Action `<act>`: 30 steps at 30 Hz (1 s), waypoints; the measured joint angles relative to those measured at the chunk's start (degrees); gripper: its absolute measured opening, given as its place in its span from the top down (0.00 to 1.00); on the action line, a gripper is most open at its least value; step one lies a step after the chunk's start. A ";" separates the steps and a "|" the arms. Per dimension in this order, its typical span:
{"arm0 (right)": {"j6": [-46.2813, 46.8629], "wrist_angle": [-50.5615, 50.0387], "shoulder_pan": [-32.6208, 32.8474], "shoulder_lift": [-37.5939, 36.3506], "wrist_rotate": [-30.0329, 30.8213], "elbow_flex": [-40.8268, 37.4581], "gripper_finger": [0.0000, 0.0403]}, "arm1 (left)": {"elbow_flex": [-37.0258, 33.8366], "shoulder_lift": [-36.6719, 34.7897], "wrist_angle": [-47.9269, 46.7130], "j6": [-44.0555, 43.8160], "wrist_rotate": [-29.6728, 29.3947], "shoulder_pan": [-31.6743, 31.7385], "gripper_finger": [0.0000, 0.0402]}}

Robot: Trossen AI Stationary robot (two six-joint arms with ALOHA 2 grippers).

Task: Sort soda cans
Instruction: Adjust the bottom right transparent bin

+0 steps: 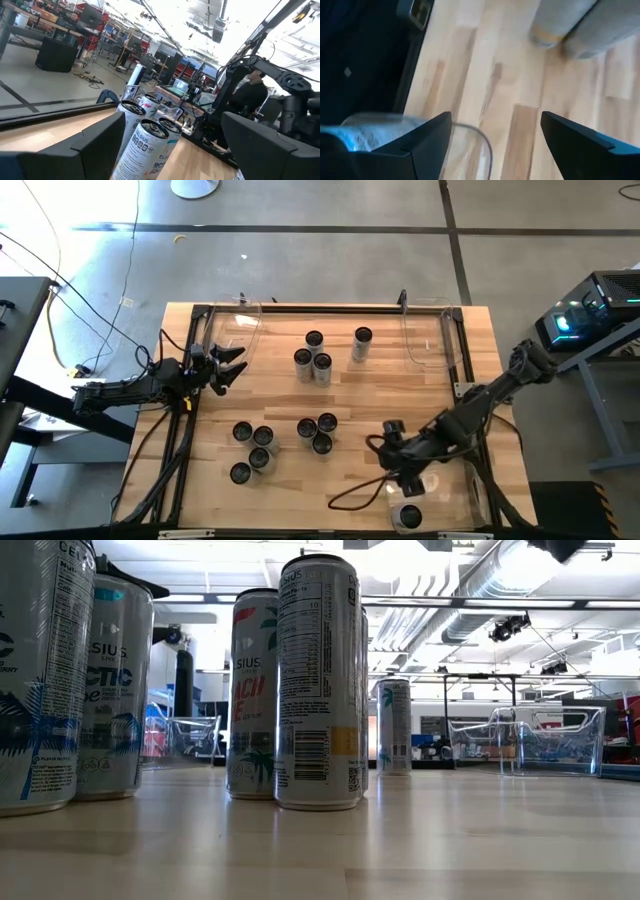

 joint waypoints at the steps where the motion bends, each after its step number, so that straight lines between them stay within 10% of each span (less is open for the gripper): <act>1: -0.01 -0.88 -0.31 0.13 -1.02 0.00 0.25 | 0.00 0.00 -0.03 -0.21 0.02 0.01 0.19; 30: 3.06 10.99 0.19 0.26 -4.48 -14.29 0.67 | 0.00 0.00 0.29 1.35 0.57 0.02 0.19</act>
